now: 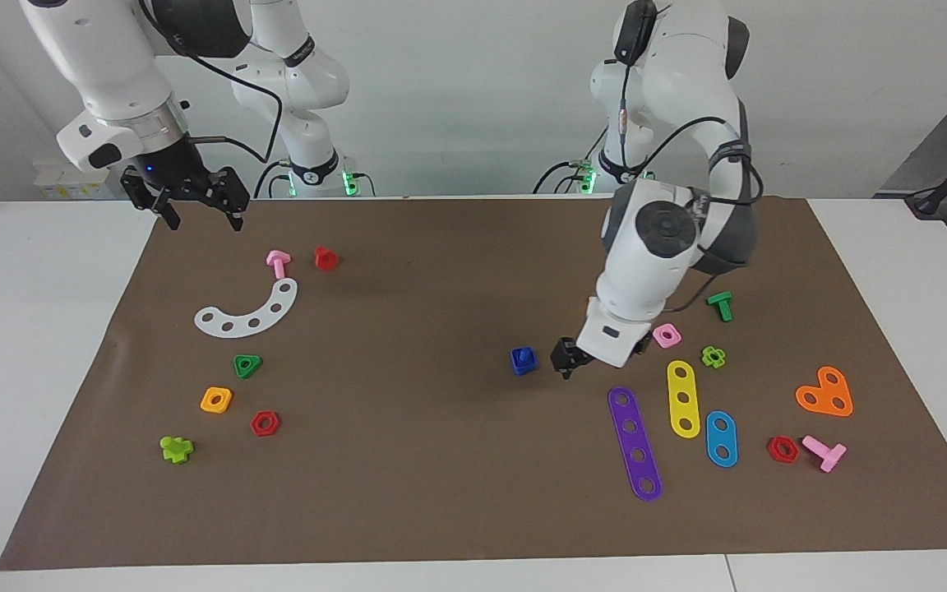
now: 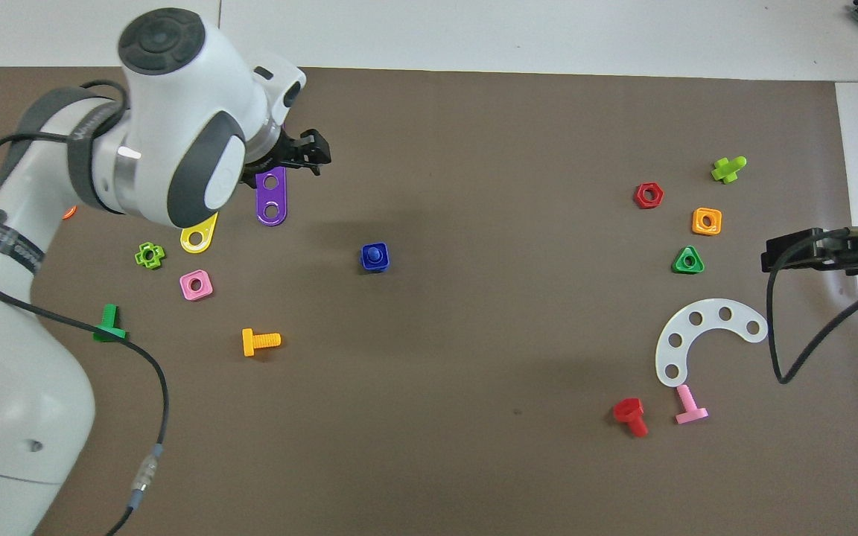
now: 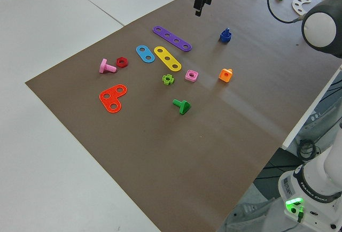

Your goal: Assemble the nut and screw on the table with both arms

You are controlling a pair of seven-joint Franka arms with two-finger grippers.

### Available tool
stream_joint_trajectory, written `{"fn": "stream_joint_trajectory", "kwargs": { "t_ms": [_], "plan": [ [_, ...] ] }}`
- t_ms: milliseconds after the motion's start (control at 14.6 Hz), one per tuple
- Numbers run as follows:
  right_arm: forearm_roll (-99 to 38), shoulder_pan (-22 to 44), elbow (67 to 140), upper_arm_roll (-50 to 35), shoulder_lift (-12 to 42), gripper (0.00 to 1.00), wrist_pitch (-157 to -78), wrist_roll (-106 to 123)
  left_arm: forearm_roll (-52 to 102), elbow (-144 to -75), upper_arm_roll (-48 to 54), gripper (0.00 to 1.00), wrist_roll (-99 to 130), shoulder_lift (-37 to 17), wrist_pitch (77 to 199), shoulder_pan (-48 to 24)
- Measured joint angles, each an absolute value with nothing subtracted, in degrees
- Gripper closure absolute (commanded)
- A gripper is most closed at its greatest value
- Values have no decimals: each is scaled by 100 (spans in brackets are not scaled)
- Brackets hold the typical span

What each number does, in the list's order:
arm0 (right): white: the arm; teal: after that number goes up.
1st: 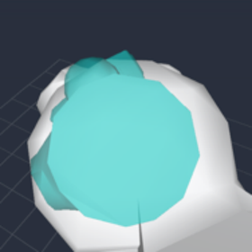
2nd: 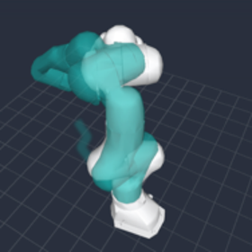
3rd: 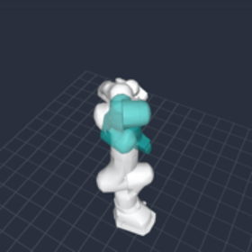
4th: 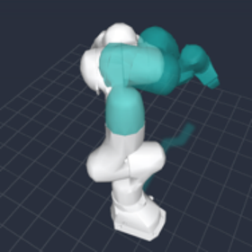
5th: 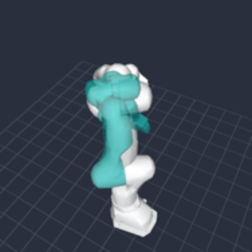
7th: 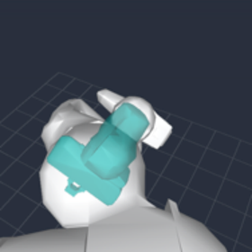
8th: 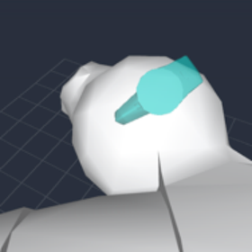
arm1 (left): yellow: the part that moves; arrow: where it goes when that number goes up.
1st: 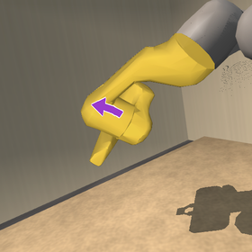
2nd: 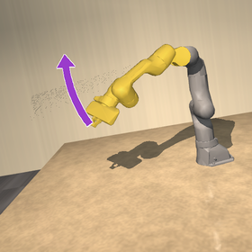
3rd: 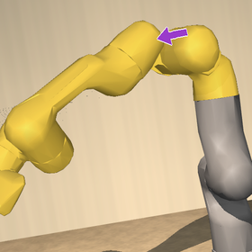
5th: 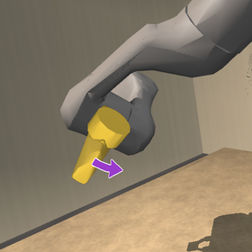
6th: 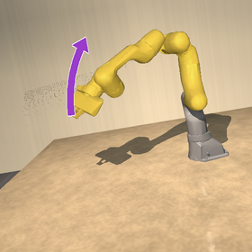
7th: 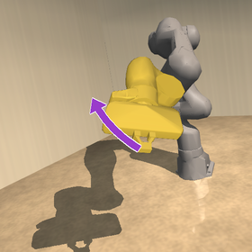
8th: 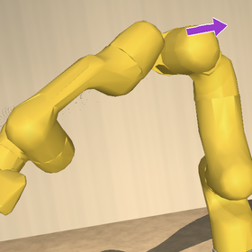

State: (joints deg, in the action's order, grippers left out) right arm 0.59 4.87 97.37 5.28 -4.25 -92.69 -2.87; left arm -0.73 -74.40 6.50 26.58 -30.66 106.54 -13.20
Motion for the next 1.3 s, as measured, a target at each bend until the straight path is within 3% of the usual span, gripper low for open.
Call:
{"fn": "stream_joint_trajectory", "kwargs": {
  "t_ms": [411,890,1096,1301],
  "plan": [
    [59,478,9748,532,-424,0,-9269,-287,-69,-7275,622,1,1445,-2518,9724,-233],
    [70,489,9390,523,-368,0,-8920,-287,-69,-8591,611,0,1392,-1062,9486,-250],
    [70,489,9322,519,-339,0,-8891,-287,-69,-8802,614,0,1297,-568,9499,-254],
    [70,489,9322,518,-310,0,-8890,-287,-69,-8822,607,0,1040,-401,9600,-254]
  ]
}}
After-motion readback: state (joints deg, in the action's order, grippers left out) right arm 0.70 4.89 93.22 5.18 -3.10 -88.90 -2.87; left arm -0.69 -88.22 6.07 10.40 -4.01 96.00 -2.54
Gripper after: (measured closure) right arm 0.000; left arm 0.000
